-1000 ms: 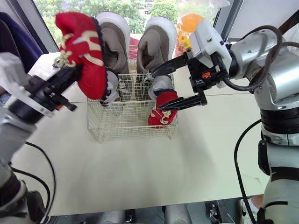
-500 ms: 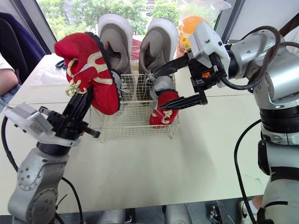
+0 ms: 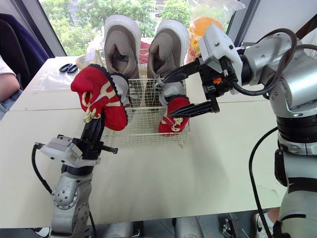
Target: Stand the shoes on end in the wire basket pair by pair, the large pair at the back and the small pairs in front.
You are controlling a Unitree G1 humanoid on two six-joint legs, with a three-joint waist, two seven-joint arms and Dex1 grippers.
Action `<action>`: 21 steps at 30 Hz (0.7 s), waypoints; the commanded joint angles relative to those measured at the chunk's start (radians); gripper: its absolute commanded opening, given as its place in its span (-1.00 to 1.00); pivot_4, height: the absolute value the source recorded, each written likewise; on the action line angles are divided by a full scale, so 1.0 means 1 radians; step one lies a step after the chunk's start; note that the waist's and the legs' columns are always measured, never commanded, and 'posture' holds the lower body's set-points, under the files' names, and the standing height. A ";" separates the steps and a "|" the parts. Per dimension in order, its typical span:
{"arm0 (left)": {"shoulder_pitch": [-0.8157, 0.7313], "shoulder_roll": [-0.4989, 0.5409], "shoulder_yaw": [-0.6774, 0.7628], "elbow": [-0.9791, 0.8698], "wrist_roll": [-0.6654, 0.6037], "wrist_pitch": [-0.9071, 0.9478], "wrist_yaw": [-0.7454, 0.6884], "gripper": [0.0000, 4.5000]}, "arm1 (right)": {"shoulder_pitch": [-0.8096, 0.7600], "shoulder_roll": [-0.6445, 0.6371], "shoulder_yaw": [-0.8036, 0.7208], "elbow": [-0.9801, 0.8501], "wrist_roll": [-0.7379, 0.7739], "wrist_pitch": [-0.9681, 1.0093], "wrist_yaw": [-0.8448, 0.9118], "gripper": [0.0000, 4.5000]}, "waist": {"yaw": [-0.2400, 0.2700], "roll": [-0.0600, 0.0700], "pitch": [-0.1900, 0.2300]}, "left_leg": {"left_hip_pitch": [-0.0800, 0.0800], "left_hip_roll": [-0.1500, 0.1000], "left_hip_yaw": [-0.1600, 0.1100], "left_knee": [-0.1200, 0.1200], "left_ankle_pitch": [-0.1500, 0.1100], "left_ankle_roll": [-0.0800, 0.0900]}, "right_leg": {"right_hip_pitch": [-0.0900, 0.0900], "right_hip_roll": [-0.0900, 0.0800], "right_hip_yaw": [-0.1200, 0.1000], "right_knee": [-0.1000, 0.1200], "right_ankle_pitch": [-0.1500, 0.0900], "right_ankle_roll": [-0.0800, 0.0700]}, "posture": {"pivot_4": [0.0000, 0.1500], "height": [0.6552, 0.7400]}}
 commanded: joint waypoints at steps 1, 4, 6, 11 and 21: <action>0.006 0.002 -0.010 0.034 0.000 -0.056 -0.006 -0.95 | -0.007 -0.026 -0.032 -0.027 0.014 0.011 -0.002 1.00 | 0.000 0.000 0.000 | 0.000 0.000 0.000 0.000 0.000 0.000 | 0.000 0.000 0.000 0.000 0.000 0.000 | 1.00 1.00; 0.026 0.005 -0.016 0.054 0.011 -0.057 -0.002 -0.95 | -0.004 -0.035 -0.034 -0.034 0.019 0.019 -0.004 1.00 | -0.001 0.000 0.000 | 0.000 0.000 0.000 0.000 0.000 0.000 | 0.000 0.000 0.000 0.000 0.000 0.000 | 1.00 1.00; 0.044 0.011 -0.023 0.066 0.019 -0.084 -0.011 -0.95 | -0.001 -0.042 -0.037 -0.041 0.024 0.026 -0.007 1.00 | -0.001 0.000 0.000 | 0.000 0.000 0.000 0.000 0.000 0.000 | 0.000 0.000 0.000 0.000 0.000 0.000 | 1.00 1.00; 0.104 0.043 -0.037 0.121 0.025 -0.147 -0.043 -0.95 | 0.008 -0.053 -0.043 -0.050 0.032 0.038 -0.011 1.00 | -0.002 0.000 0.000 | 0.000 0.000 -0.001 0.000 0.000 0.000 | 0.000 0.000 0.000 0.000 0.000 0.000 | 1.00 1.00; 0.272 0.177 -0.039 -0.016 -0.086 0.003 -0.120 0.13 | 0.027 -0.048 -0.045 -0.053 0.035 0.027 -0.022 1.00 | -0.004 0.002 -0.001 | 0.000 0.002 -0.001 -0.002 -0.001 0.000 | -0.001 -0.001 0.000 -0.003 0.000 0.000 | 1.00 1.00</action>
